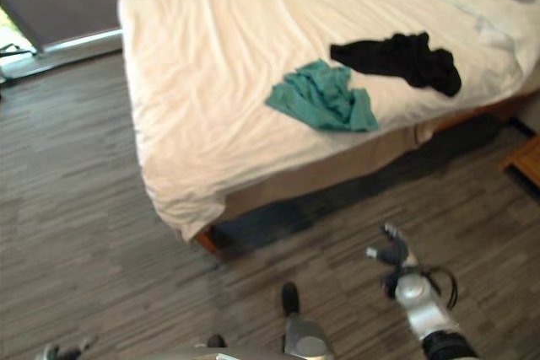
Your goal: Tidy up the quilt and then pick up the clothes from the bed and put them into the laundry hamper.
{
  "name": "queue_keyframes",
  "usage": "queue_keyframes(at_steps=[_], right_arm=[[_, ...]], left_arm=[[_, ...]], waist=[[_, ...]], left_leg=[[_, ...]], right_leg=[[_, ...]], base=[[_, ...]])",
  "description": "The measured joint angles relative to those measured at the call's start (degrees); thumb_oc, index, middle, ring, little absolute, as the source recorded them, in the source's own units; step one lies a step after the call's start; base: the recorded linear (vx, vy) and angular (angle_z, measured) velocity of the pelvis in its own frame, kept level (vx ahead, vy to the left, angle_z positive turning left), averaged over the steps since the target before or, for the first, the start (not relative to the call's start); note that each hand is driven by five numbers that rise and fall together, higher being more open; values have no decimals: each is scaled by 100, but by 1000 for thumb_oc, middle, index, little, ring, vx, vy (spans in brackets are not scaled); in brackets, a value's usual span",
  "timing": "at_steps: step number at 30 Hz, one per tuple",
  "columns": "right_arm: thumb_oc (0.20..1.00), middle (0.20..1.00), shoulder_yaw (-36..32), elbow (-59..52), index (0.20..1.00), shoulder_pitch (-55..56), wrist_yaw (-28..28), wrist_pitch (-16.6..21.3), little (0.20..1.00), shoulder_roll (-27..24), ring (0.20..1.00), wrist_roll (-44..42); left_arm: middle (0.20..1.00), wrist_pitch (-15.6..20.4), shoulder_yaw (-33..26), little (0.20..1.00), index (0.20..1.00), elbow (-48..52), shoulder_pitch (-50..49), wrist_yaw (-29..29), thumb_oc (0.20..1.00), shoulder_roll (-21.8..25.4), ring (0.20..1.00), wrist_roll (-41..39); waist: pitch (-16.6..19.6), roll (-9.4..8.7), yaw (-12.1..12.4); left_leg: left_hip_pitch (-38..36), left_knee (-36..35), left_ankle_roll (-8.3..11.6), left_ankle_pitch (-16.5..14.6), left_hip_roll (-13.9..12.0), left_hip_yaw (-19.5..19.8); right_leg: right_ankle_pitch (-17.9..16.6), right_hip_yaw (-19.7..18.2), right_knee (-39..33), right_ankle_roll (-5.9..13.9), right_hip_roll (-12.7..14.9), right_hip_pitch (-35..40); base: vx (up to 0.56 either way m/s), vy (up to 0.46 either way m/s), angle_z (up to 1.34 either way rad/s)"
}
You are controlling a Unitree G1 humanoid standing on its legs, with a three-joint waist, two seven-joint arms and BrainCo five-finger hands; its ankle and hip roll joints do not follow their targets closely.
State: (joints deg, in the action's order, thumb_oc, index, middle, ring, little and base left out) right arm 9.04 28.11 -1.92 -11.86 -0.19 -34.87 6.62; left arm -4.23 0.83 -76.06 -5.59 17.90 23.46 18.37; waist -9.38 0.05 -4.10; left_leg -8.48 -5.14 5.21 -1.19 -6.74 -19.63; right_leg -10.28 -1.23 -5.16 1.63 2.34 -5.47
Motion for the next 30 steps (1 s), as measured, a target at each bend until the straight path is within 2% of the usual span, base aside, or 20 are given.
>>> queue_keyframes(at_steps=[1,2,3,6,7,8,9,10,13,14,17,18,19,20,21,22,23,25,27,30], right_arm=[[200,200,-9,-170,200,-336,17,-30,200,-20,200,-35],[200,200,17,-483,200,-503,21,-40,200,-53,200,-53],[200,200,63,-857,200,-801,9,62,200,-39,200,-52],[200,200,650,-856,200,-1864,24,179,200,-30,200,-45],[200,200,1531,-487,200,-3161,26,144,200,-53,200,-46],[200,200,1611,-404,200,-3585,57,202,200,-48,200,-50],[200,200,1923,102,200,-4489,39,272,200,-99,200,-146],[200,200,2067,574,200,-5049,22,291,200,-43,200,-330],[200,200,2329,1702,200,-6352,-8,264,200,17,200,-842],[200,200,2319,1834,200,-6479,-12,260,200,7,200,-1010],[200,200,1628,1991,200,-6668,-187,309,200,-178,200,-2153],[200,200,1498,2000,200,-6674,-226,310,200,-268,200,-2399],[200,200,1394,2030,200,-6673,-259,297,200,-376,200,-2726],[200,200,1385,2033,200,-6647,-288,341,200,-269,200,-2908],[200,200,1386,2033,200,-6647,-289,350,200,-261,200,-2932],[200,200,1411,2044,200,-6580,-303,488,200,169,200,-3233],[200,200,1322,1945,200,-6508,-423,732,200,340,200,-3240],[200,200,1142,1530,200,-6423,-435,1006,200,423,200,-3385],[200,200,937,1523,200,-6201,-365,1072,200,591,200,-3492],[200,200,920,1470,200,-5584,-100,1070,200,987,200,-3686]], left_arm=[[1000,1,186,1000,1000,-8,-126,3,1000,-163,1000,-1],[1000,-3,464,1000,1000,0,-182,-4,1000,-312,1000,48],[1000,13,822,1000,1000,75,-250,-54,1000,-495,1000,120],[1000,80,1189,1000,1000,323,-270,-187,1000,-922,1000,316],[1000,113,1495,1000,1000,555,-141,-134,1000,-994,1000,315],[1000,143,1515,1000,1000,632,21,-161,1000,-949,1000,311],[1000,226,1728,1000,1000,660,354,-173,1000,-874,1000,292],[1000,269,1836,1000,1000,762,474,-162,1000,-846,1000,254],[1000,399,2070,1000,1000,817,864,-104,1000,-796,1000,141],[1000,435,2120,1000,1000,854,896,-69,1000,-780,1000,65],[1000,546,2337,1000,1000,1148,1089,70,1000,-708,1000,-291],[1000,574,2380,1000,1000,1159,1176,68,1000,-716,1000,-374],[1000,624,2471,1000,1000,1229,1320,69,1000,-769,1000,-428],[1000,639,2556,1000,1000,1285,1320,76,1000,-755,1000,-436],[1000,638,2566,1000,1000,1289,1321,76,1000,-753,1000,-436],[1000,637,2648,1000,1000,1392,1389,73,1000,-754,1000,-437],[1000,634,2663,1000,1000,1434,1432,72,1000,-760,1000,-440],[1000,628,2688,1000,1000,1442,1594,69,1000,-793,1000,-459],[1000,619,2668,1000,1000,1461,1723,74,1000,-805,1000,-462],[1000,625,2594,1000,1000,1545,1973,169,1000,-786,1000,-452]], waist=[[78,-125,133],[91,-147,201],[101,-171,248],[159,-250,418],[120,-301,456],[73,-270,598],[-27,-233,657],[-122,-167,794],[-472,-142,1212],[-549,-176,1211],[-1121,-65,1301],[-1224,45,1330],[-1497,242,1410],[-1617,315,1516],[-1623,316,1517],[-1892,379,1530],[-2035,413,1529],[-2188,409,1466],[-2188,408,1373],[-2146,338,1332]], left_leg=[[121,0,-30,20,-2,8],[156,-1,-104,72,-18,27],[166,0,-139,109,4,6],[315,0,-184,166,32,226],[573,0,-191,234,58,321],[761,5,-232,338,61,401],[1006,20,-151,476,87,623],[1150,31,-142,572,102,673],[1460,14,-80,670,35,817],[1479,22,-68,680,26,850],[2140,15,-64,767,20,1317],[2305,28,-51,800,21,1395],[2454,42,7,988,-33,1385],[2526,39,13,1096,-57,1391],[2533,38,16,1096,-56,1391],[2763,44,28,1145,-25,1410],[2805,45,11,1189,-19,1424],[2823,46,11,1188,44,1400],[2647,45,16,1182,84,1385],[2210,44,-7,1044,102,1358]], right_leg=[[85,117,0,132,56,-27],[112,154,31,193,69,-53],[95,180,29,221,101,-108],[68,358,2,264,175,-72],[58,455,0,286,206,-371],[25,510,34,330,222,-454],[-22,545,33,399,224,-624],[-73,556,34,473,222,-701],[-95,668,32,486,221,-931],[-94,755,30,485,231,-952],[-90,1242,36,473,320,-1278],[-105,1305,35,452,321,-1352],[-176,1372,36,360,292,-1399],[-214,1410,35,296,279,-1453],[-214,1411,36,293,279,-1459],[-234,1462,39,243,299,-1665],[-254,1482,41,214,315,-1686],[-334,1482,99,87,385,-1728],[-225,1476,291,-53,445,-1633],[-95,1460,305,5,472,-1239]], base=[[-52,1,44],[-68,-19,23],[-93,-47,24],[-232,-67,28],[-222,-46,27],[-380,-68,57],[-166,-27,79],[-188,-34,60],[-83,-45,32],[-133,-145,46],[-100,-104,75],[-95,-71,109],[-80,-47,71],[-104,-21,35],[-58,14,11],[-61,40,15],[-22,57,18],[-6,90,6],[16,56,5],[55,49,-5]])
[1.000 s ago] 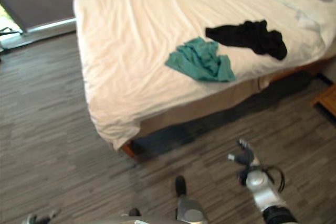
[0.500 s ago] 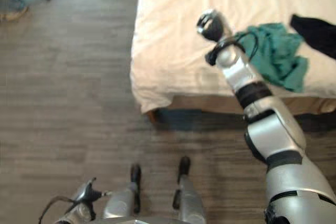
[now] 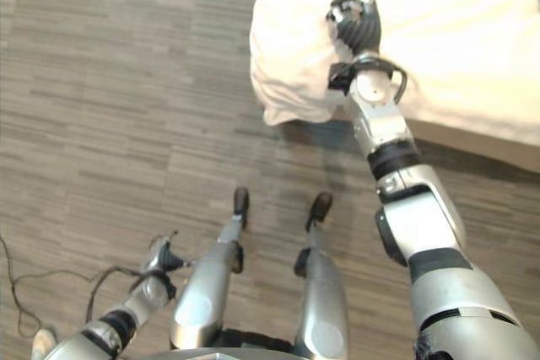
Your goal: Tidy up the quilt and then pick up the clothes from the bed and put them into the laundry hamper.
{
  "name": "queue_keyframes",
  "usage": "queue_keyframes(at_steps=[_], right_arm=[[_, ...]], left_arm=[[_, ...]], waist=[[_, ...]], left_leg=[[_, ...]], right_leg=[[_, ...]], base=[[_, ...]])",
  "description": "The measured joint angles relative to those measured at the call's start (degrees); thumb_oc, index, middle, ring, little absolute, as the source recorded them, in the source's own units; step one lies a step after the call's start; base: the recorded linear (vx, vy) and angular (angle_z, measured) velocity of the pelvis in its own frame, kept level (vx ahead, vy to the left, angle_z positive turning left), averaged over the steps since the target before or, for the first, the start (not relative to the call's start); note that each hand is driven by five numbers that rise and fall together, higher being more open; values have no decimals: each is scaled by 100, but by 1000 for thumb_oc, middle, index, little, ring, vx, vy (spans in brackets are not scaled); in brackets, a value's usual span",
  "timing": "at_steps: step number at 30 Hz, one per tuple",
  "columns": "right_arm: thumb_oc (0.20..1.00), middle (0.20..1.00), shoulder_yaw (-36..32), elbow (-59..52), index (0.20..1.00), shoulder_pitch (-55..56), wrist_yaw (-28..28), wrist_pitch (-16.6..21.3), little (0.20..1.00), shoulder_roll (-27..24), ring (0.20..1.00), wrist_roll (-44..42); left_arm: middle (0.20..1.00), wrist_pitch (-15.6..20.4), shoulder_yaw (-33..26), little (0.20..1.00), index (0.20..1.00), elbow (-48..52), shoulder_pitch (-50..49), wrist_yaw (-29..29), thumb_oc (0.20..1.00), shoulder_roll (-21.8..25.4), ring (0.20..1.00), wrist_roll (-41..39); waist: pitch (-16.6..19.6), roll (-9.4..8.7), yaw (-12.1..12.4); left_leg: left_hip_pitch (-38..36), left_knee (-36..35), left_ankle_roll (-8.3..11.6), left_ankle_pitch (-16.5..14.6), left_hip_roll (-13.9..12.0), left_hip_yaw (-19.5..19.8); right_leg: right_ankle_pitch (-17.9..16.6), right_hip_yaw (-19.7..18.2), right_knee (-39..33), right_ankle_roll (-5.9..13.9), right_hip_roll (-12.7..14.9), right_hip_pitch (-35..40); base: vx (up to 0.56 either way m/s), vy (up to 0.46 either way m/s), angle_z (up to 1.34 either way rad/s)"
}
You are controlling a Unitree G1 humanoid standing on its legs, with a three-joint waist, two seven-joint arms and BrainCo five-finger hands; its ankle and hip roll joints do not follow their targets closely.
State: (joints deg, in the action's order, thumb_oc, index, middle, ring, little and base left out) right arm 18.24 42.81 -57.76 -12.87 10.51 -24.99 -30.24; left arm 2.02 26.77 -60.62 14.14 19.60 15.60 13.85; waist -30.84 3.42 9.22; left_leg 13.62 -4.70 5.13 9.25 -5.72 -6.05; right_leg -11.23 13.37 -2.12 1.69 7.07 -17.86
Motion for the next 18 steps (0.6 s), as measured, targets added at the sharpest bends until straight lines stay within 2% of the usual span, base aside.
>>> queue_keyframes(at_steps=[2,3,4,5,6,8,9,11,15,16,18], right_arm=[[200,200,83,-545,200,960,263,-77,200,428,200,-7],[200,200,62,-741,200,1478,416,-92,200,596,200,-23],[200,200,408,-690,200,2649,704,-390,200,907,200,-158],[200,200,530,-672,200,3269,834,-504,200,1021,200,-177],[200,200,856,-553,200,4091,966,-802,200,1133,200,-185],[200,200,927,-630,200,4990,1176,-950,200,1142,200,-184],[200,200,919,-845,200,5201,1176,-1001,200,1024,200,-186],[200,200,768,-1600,200,5159,1143,-866,200,755,200,-203],[200,200,457,-2089,200,4141,838,-435,200,659,200,-232],[200,200,442,-2132,200,3290,619,-243,200,686,200,-223],[200,200,454,-1735,200,1895,310,-215,200,532,200,-172]], left_arm=[[1000,-75,-19,1000,1000,11,71,58,1000,-30,1000,71],[1000,-131,-25,1000,1000,-11,81,56,1000,-55,1000,110],[1000,-191,-69,1000,1000,-33,86,52,1000,-134,1000,138],[1000,-214,-193,1000,1000,-36,74,51,1000,-200,1000,162],[1000,-222,-369,1000,1000,-72,2,71,1000,-232,1000,214],[1000,-249,-618,1000,1000,-117,-144,61,1000,-183,1000,215],[1000,-282,-729,1000,1000,-138,-200,55,1000,-116,1000,214],[1000,-306,-749,1000,1000,-156,-297,49,1000,-34,1000,213],[1000,-302,-680,1000,1000,-120,-316,75,1000,-86,1000,197],[1000,-259,-668,1000,1000,-100,-318,87,1000,-115,1000,196],[1000,-201,-531,1000,1000,-99,-248,79,1000,-163,1000,195]], waist=[[77,-121,-144],[92,-148,-101],[129,-218,-121],[130,-219,-126],[166,-250,-184],[230,-343,-475],[323,-457,-631],[532,-562,-751],[812,-562,-772],[871,-544,-759],[870,-508,-759]], left_leg=[[-190,1,21,-68,5,-17],[-276,-1,5,-102,-1,-23],[-474,-1,5,-197,6,-103],[-564,-2,-16,-223,23,-112],[-671,-3,-38,-275,46,-127],[-739,-5,-29,-333,70,-142],[-770,-12,-26,-356,64,-263],[-773,-36,-64,-395,39,-497],[-700,-38,-66,-404,-5,-854],[-544,-37,-72,-389,-15,-962],[-324,-28,-71,-326,-19,-1080]], right_leg=[[36,-42,-14,40,-9,177],[59,-44,-13,39,-10,265],[90,-94,-28,55,-13,422],[143,-107,-46,77,-2,527],[143,-133,-82,83,22,618],[108,-148,-172,128,39,721],[91,-263,-227,153,21,709],[81,-441,-241,166,-9,570],[49,-661,-234,211,-66,266],[35,-756,-238,230,-89,26],[-43,-771,-239,329,-87,-270]], base=[[94,44,-4],[107,16,-7],[158,21,-13],[201,19,-19],[133,13,-12],[86,11,-18],[43,11,-33],[-12,2,-60],[-42,-14,-59],[-33,-22,-58],[-11,-37,-31]])
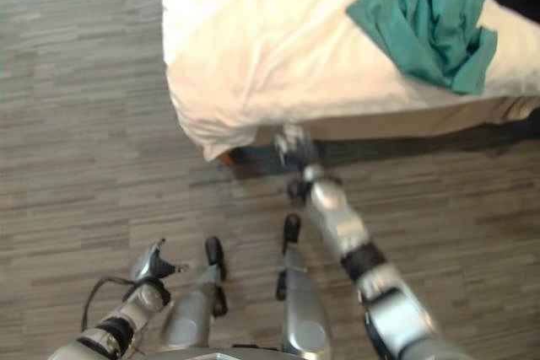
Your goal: Tidy up the quilt and then pick up the clothes from the bed and put them into the laundry hamper.
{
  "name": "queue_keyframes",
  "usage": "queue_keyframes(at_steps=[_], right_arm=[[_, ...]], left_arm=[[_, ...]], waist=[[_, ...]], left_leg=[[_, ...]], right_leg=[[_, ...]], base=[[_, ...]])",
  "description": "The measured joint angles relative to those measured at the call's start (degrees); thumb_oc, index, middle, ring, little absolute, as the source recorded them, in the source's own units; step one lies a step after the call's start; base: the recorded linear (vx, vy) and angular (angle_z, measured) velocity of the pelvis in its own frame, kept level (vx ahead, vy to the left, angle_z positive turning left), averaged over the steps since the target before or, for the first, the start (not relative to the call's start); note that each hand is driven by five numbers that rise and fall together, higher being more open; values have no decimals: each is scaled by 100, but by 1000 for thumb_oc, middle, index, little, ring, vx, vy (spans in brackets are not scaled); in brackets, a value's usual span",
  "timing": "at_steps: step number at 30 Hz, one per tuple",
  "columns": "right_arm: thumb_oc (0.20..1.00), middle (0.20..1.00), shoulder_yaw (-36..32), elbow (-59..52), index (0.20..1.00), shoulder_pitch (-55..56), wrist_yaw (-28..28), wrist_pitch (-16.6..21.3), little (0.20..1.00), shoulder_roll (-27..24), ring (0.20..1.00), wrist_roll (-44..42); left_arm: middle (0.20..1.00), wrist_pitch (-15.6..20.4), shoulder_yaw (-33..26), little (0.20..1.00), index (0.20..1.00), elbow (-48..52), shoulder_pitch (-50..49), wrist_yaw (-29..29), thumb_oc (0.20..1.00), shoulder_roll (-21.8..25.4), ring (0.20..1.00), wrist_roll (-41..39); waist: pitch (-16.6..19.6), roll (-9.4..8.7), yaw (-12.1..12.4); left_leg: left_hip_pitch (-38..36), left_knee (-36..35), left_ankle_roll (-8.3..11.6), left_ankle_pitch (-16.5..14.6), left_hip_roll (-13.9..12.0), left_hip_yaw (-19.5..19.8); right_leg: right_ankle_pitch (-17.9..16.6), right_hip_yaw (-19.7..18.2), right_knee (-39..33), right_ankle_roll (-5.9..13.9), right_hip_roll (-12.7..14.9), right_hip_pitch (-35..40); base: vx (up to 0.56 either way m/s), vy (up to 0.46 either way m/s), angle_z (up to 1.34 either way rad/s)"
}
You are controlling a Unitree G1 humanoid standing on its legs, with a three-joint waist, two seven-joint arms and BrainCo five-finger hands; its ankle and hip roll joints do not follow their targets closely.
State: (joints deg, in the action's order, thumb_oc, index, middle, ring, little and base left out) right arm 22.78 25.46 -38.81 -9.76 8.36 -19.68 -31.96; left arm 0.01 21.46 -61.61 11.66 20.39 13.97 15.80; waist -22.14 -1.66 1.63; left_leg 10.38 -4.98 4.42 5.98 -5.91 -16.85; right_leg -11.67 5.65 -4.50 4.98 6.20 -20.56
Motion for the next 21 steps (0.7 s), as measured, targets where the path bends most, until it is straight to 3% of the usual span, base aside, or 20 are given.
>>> queue_keyframes(at_steps=[2,5,8,12,14,18,20,21], right_arm=[[200,200,-80,1396,200,-1830,-434,-20,200,-679,200,190],[200,200,-230,2378,200,-2644,-687,-158,200,-971,200,455],[200,200,-199,3117,200,-2470,-774,-448,200,-1058,200,894],[200,200,-641,3466,200,-890,-744,-689,200,-1084,200,1566],[200,200,-1337,3646,200,70,-721,-765,200,-911,200,1631],[200,200,-2238,4227,200,1922,-614,-960,200,-749,200,1637],[200,200,-2801,4377,200,2843,-581,-986,200,-702,200,1696],[1000,1000,-2845,4508,1000,3289,-596,-1097,1000,-723,1000,1804]], left_arm=[[1000,47,339,1000,1000,56,32,-10,1000,-66,1000,0],[1000,70,492,1000,1000,56,-15,-12,1000,-62,1000,-17],[1000,83,389,1000,1000,51,-37,3,1000,-65,1000,-224],[1000,152,227,1000,1000,119,51,31,1000,-95,1000,-410],[1000,116,158,1000,1000,58,78,41,1000,-117,1000,-438],[1000,38,116,1000,1000,-72,12,-64,1000,-46,1000,-313],[1000,-40,64,1000,1000,-282,42,-186,1000,-7,1000,-146],[1000,-111,38,1000,1000,-415,-7,-238,1000,54,1000,-62]], waist=[[-54,194,150],[-103,335,227],[-120,370,271],[-174,454,327],[-200,515,292],[-200,570,48],[-160,546,-295],[-21,454,-452]], left_leg=[[129,17,17,82,-27,36],[198,24,45,130,-51,35],[196,26,40,134,-35,38],[-54,26,27,75,22,86],[-227,25,-3,-36,63,144],[-695,-12,-122,-209,219,223],[-1019,-18,-199,-396,303,288],[-1157,-19,-238,-476,363,264]], right_leg=[[-175,19,1,-47,-29,-104],[-193,14,2,-23,-63,-177],[-238,11,4,-147,-82,-170],[-251,46,6,-351,-42,115],[-201,82,2,-367,-3,297],[-16,134,8,-150,220,815],[166,216,161,19,343,1107],[292,150,311,107,401,1120]], base=[[0,2,7],[0,0,0],[20,28,0],[58,132,8],[120,184,7],[166,154,12],[228,103,15],[125,7,-11]])
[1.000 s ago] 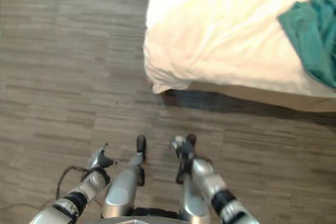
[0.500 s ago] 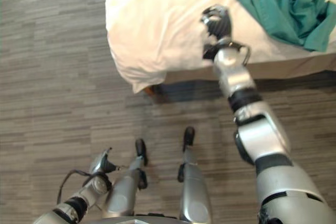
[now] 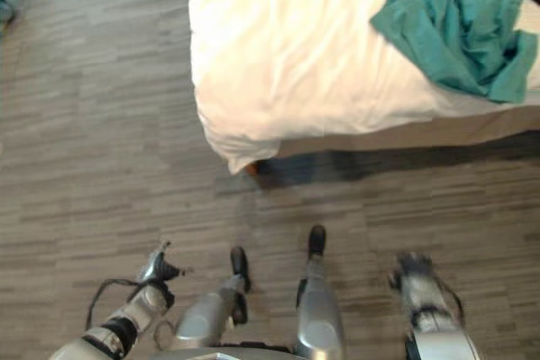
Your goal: Tidy up the quilt and then pick up the clothes from the bed and put them into the laundry hamper.
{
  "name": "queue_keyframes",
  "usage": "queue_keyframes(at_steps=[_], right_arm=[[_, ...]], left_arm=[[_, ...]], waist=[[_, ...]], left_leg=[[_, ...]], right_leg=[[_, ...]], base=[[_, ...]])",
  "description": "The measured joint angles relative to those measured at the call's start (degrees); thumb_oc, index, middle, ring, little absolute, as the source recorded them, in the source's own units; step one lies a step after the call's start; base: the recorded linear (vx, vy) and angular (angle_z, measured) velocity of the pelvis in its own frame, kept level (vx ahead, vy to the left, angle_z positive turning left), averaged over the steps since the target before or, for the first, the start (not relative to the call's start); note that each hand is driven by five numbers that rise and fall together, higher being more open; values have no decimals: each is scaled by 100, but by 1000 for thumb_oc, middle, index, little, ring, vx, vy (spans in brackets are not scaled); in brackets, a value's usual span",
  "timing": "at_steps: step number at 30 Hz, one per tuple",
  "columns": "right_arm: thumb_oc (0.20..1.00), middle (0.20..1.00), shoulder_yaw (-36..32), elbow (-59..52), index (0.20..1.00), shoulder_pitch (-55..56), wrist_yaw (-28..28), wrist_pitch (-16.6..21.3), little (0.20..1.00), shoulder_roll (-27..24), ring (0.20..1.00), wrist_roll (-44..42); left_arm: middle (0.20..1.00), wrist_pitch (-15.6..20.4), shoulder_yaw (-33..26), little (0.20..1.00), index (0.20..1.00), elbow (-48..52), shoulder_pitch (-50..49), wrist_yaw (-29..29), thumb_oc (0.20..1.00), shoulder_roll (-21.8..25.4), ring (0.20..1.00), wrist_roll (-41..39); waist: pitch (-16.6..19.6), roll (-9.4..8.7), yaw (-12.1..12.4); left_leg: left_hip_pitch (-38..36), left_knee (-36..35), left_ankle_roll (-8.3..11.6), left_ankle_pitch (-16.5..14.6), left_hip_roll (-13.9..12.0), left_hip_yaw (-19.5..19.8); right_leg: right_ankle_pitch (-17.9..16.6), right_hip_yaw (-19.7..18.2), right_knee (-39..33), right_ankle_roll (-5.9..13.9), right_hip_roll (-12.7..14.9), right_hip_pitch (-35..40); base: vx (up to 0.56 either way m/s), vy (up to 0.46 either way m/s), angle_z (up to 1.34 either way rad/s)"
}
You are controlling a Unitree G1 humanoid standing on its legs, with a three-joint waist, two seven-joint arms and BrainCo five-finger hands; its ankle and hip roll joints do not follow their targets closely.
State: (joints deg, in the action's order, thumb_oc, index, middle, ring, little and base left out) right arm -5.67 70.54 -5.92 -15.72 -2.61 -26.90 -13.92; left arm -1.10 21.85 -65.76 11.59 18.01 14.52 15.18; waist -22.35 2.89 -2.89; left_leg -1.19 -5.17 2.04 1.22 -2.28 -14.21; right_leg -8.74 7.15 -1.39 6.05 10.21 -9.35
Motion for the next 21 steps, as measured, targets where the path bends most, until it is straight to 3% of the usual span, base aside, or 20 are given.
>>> queue_keyframes(at_steps=[2,4,5,6,7,8,9,10,11,12,13,14,15,16,17,18,19,20,21], right_arm=[[1000,1000,-42,112,1000,624,-30,-5,1000,164,1000,189],[1000,1000,-9,266,1000,982,-28,-74,1000,422,1000,383],[1000,1000,68,260,1000,1035,-10,-88,1000,615,1000,506],[1000,1000,218,221,1000,1056,19,-66,1000,754,1000,550],[1000,1000,285,426,1000,950,57,-127,1000,927,1000,731],[1000,1000,434,392,1000,964,95,-125,1000,1013,1000,735],[1000,1000,582,235,1000,1008,108,-106,1000,1069,1000,744],[1000,1000,660,103,1000,1134,136,-78,1000,1114,1000,762],[1000,1000,664,272,1000,1060,179,-71,1000,1201,1000,786],[1000,1000,806,218,1000,991,204,-48,1000,1277,1000,880],[1000,1000,942,151,1000,975,207,34,1000,1260,1000,949],[1000,1000,1109,81,1000,966,195,44,1000,1180,1000,951],[1000,1000,1176,3,1000,836,189,25,1000,1131,1000,951],[1000,1000,1361,3,1000,728,171,19,1000,1160,1000,949],[1000,1000,1571,7,1000,509,175,17,1000,1184,1000,951],[1000,1000,1645,-80,1000,434,174,66,1000,1201,1000,952],[1000,1000,1749,-228,1000,420,173,140,1000,1218,1000,955],[1000,1000,2001,-268,1000,273,133,77,1000,1251,1000,1074],[1000,1000,2027,-258,1000,233,124,79,1000,1229,1000,1173]], left_arm=[[1000,-121,-35,1000,1000,-150,-32,-35,1000,225,1000,192],[1000,-183,-35,1000,1000,-205,-57,-66,1000,400,1000,330],[1000,-187,-86,1000,1000,-211,-231,-85,1000,553,1000,375],[1000,-192,-98,1000,1000,-227,-386,-156,1000,653,1000,384],[1000,-179,-228,1000,1000,-263,-654,-212,1000,605,1000,405],[1000,-201,-248,1000,1000,-305,-813,-262,1000,523,1000,410],[1000,-206,-315,1000,1000,-314,-853,-276,1000,508,1000,415],[1000,-191,-312,1000,1000,-357,-843,-283,1000,383,1000,438],[1000,-123,-273,1000,1000,-484,-885,-331,1000,343,1000,547],[1000,-147,-332,1000,1000,-524,-1025,-392,1000,326,1000,602],[1000,-152,-383,1000,1000,-575,-1026,-438,1000,284,1000,632],[1000,-165,-368,1000,1000,-541,-997,-435,1000,243,1000,637],[1000,-143,-367,1000,1000,-434,-910,-431,1000,225,1000,644],[1000,-181,-290,1000,1000,-354,-676,-412,1000,233,1000,632],[1000,-173,-199,1000,1000,-226,-560,-376,1000,258,1000,629],[1000,-176,-211,1000,1000,-221,-506,-359,1000,263,1000,627],[1000,-174,-189,1000,1000,-244,-332,-325,1000,203,1000,620],[1000,-145,-69,1000,1000,-84,-241,-206,1000,187,1000,573],[1000,-73,-34,1000,1000,28,-205,-163,1000,138,1000,576]], waist=[[177,-206,-190],[305,-372,-180],[394,-435,-161],[507,-417,-185],[713,-478,-216],[882,-427,-223],[991,-441,-352],[1118,-388,-548],[1205,-364,-409],[1369,-417,-215],[1439,-425,-184],[1448,-406,-94],[1433,-427,-58],[1386,-556,-110],[1325,-698,149],[1319,-747,177],[1262,-728,33],[1207,-735,185],[1209,-723,318]], left_leg=[[-182,1,-49,-77,-3,-225],[-389,20,-78,-121,-159,-749],[-559,20,0,-182,-320,-1182],[-663,-1,43,-277,-417,-1429],[-1039,33,359,-310,-653,-2337],[-1137,51,329,-449,-692,-2481],[-1153,140,459,-550,-761,-2507],[-1235,306,596,-634,-879,-2628],[-1326,986,820,-653,-1140,-2659],[-1098,2246,805,-642,-1543,-2345],[-812,3246,889,-436,-1772,-1931],[-451,4103,957,-316,-1864,-1375],[-127,4573,1067,-353,-1823,-961],[328,4859,920,-483,-1417,-316],[538,4679,727,-660,-884,70],[736,4574,716,-710,-760,252],[1122,4533,751,-636,-710,306],[1307,3577,617,-779,-262,797],[1288,2696,503,-737,-202,1076]], right_leg=[[160,13,309,85,64,-123],[336,597,727,45,120,-300],[394,1191,1225,-26,153,-480],[454,1485,1555,35,177,-629],[926,2743,2158,-52,311,-668],[1055,2902,2262,-230,267,-704],[1305,2911,2358,-369,222,-740],[1559,2894,2400,-728,10,-684],[1479,2425,1946,-1099,-451,-483],[1410,1855,1469,-1026,-871,-310],[1393,1586,1234,-1049,-1065,-164],[1258,1277,1076,-1082,-1217,-70],[1120,932,928,-1267,-1356,79],[918,507,754,-1559,-1414,194],[744,-90,612,-1341,-1438,289],[716,-272,418,-1315,-1434,429],[714,-355,196,-1326,-1526,681],[891,-892,2,-875,-1489,756],[1048,-993,90,-514,-1486,719]], base=[[101,-74,-56],[136,-76,-124],[252,-47,-172],[308,-111,-249],[268,-197,-241],[202,-252,-194],[286,-293,-85],[335,-301,-98],[367,-422,-204],[220,-332,-264],[156,-247,-239],[148,53,-183],[230,138,-159],[179,165,-223],[157,169,-209],[304,329,-201],[415,425,-149],[455,431,-180],[366,300,-255]])
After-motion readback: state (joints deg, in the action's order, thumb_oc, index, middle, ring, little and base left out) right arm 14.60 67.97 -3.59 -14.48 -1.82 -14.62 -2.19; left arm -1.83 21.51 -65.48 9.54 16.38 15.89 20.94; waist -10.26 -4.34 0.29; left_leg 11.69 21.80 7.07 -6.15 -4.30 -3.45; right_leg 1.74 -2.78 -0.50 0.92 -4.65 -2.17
